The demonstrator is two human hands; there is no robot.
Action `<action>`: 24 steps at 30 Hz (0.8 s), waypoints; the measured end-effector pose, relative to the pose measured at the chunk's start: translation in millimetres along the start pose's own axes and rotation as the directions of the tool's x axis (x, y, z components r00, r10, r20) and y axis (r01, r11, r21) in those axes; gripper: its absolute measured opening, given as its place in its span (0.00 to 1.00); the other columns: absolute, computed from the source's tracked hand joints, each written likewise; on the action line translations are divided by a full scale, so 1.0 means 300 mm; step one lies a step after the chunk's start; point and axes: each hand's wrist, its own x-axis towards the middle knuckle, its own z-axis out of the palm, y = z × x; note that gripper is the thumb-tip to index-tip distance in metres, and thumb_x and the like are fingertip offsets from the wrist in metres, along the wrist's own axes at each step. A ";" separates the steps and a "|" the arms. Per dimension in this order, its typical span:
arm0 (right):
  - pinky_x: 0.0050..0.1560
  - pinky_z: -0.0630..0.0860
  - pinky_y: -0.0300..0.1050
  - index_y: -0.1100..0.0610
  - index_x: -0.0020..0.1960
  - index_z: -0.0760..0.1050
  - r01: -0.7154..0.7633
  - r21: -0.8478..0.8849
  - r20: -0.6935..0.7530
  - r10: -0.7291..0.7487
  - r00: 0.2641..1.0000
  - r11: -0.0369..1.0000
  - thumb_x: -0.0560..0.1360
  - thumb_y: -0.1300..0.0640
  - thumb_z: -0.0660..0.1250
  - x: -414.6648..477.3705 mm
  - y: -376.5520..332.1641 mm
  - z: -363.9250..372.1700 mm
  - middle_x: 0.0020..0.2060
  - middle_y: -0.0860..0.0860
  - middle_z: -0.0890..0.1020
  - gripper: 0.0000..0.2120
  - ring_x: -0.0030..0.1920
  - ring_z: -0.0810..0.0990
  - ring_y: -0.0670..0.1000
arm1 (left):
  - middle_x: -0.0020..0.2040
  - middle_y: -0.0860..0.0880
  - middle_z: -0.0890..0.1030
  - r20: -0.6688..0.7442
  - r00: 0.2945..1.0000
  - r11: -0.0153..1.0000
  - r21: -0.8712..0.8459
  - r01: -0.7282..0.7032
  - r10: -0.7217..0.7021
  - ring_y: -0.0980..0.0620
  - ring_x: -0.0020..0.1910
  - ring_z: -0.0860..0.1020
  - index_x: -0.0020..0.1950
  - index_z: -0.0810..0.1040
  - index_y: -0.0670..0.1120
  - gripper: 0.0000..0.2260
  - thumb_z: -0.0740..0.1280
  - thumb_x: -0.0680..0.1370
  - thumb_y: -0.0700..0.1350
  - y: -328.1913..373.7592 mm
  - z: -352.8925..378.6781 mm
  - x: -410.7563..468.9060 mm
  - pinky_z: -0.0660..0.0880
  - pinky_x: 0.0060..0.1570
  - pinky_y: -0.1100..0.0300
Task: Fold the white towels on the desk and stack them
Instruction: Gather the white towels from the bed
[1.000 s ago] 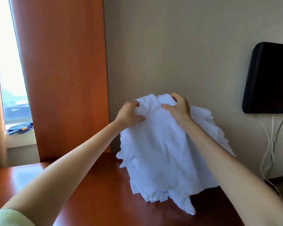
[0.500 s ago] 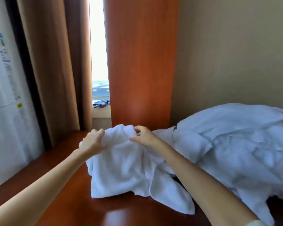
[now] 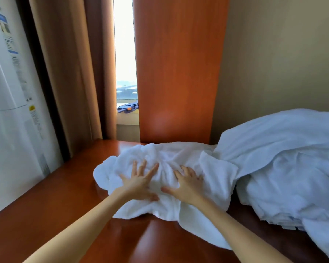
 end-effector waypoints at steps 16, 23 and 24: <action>0.69 0.59 0.50 0.53 0.74 0.63 -0.080 0.007 -0.187 0.080 0.979 0.997 0.75 0.32 0.55 0.414 -0.168 0.153 0.70 0.55 0.66 0.36 0.68 0.63 0.56 | 0.77 0.52 0.54 -0.139 0.973 0.981 -0.081 0.175 -0.185 0.44 0.77 0.40 0.74 0.57 0.65 0.28 0.63 0.75 0.57 -0.130 -0.058 0.504 0.47 0.67 0.27; 0.63 0.68 0.51 0.53 0.76 0.60 0.067 0.171 0.123 -0.089 0.988 0.983 0.78 0.44 0.64 0.298 -0.037 -0.182 0.71 0.56 0.68 0.30 0.68 0.69 0.58 | 0.78 0.45 0.51 -0.163 0.953 0.964 -0.118 0.237 -0.254 0.40 0.77 0.46 0.77 0.55 0.54 0.27 0.59 0.78 0.48 0.039 -0.099 0.385 0.50 0.68 0.29; 0.62 0.70 0.52 0.53 0.75 0.62 0.080 0.138 0.052 -0.088 0.995 0.987 0.78 0.46 0.64 0.272 -0.009 -0.252 0.70 0.55 0.69 0.29 0.67 0.70 0.57 | 0.77 0.43 0.52 -0.207 0.956 0.972 -0.158 0.176 -0.207 0.40 0.77 0.47 0.77 0.56 0.51 0.28 0.60 0.77 0.45 0.100 -0.128 0.375 0.51 0.69 0.30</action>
